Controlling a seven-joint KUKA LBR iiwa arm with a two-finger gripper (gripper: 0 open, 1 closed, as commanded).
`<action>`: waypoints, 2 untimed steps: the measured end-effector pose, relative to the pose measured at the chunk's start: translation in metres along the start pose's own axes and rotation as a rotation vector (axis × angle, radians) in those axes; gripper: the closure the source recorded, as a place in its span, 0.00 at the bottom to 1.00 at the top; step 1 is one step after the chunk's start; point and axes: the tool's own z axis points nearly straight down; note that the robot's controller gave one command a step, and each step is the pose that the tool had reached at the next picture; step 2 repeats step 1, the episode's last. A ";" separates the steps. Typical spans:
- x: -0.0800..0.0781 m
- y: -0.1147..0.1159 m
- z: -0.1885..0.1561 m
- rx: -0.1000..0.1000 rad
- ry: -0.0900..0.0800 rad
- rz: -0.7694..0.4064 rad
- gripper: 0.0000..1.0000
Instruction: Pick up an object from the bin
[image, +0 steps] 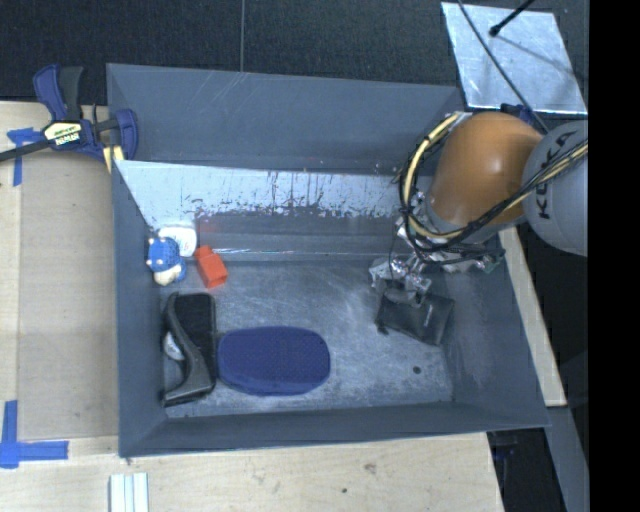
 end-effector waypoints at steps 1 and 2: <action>0.029 0.018 -0.150 0.009 -0.004 -0.036 1.00; 0.029 0.018 -0.150 0.009 -0.004 -0.036 1.00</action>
Offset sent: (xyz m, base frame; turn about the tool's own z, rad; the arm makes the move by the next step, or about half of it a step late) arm -0.0347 -0.0082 0.1444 -0.0394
